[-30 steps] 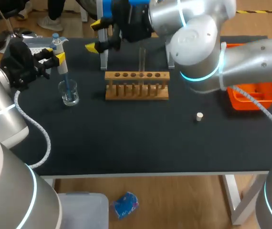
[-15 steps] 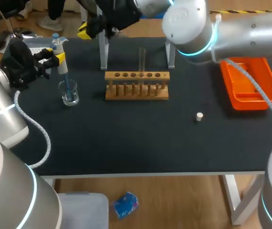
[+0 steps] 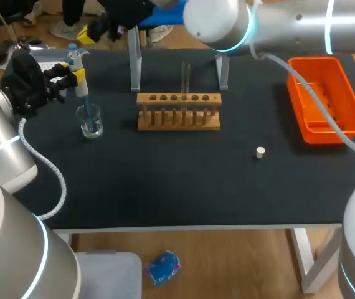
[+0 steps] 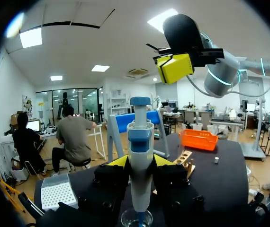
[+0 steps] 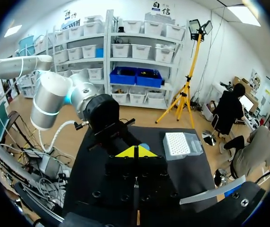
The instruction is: Invert the test tube, pick up the pipette, mount the tip to pipette, aspirate from beaker and dispense into the tube, eject the tip, return the pipette, and cap with the stopper.
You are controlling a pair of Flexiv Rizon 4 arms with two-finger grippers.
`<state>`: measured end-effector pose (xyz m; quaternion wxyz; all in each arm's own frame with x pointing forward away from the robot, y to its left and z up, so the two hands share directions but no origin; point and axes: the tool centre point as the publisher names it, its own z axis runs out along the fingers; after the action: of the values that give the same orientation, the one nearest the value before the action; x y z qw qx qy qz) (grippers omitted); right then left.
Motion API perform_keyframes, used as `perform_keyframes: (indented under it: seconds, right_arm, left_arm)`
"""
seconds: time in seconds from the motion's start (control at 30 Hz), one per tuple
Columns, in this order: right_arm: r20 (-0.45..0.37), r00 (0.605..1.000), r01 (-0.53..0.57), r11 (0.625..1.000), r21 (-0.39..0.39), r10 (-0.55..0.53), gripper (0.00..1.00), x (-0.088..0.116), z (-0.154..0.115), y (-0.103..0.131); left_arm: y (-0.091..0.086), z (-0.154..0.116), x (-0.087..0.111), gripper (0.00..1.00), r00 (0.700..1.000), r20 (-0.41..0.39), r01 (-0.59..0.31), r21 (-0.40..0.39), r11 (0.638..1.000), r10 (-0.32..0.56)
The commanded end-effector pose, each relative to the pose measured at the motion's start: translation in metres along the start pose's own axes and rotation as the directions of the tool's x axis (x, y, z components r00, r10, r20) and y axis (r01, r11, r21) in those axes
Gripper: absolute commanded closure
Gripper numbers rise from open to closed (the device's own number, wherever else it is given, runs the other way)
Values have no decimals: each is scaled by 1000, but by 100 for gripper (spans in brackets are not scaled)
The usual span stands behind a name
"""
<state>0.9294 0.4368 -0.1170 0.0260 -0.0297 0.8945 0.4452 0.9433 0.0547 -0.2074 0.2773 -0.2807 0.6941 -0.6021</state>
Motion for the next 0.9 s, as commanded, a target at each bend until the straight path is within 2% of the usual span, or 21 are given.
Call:
perform_keyframes:
  seconds: [0.03, 0.3, 0.53, 0.9]
  right_arm:
    - [3, 1000, -14, 999, 44, 14, 100, -5, 13, 5]
    - [28, 998, -48, 998, -48, 49, 100, -9, 21, 2]
    - [39, 999, -31, 996, -84, 34, 100, -11, 24, 6]
    - [38, 999, -28, 997, -75, 31, 100, -14, 33, 4]
  left_arm:
    - [0, 1, 0, 100, 1000, -1, -1, 1, 1000, 1]
    - [0, 1, 0, 100, 1000, -1, -1, 1, 1000, 1]
    - [0, 1, 0, 100, 1000, -1, -1, 1, 1000, 1]
    - [0, 1, 0, 100, 1000, -1, -1, 1, 1000, 1]
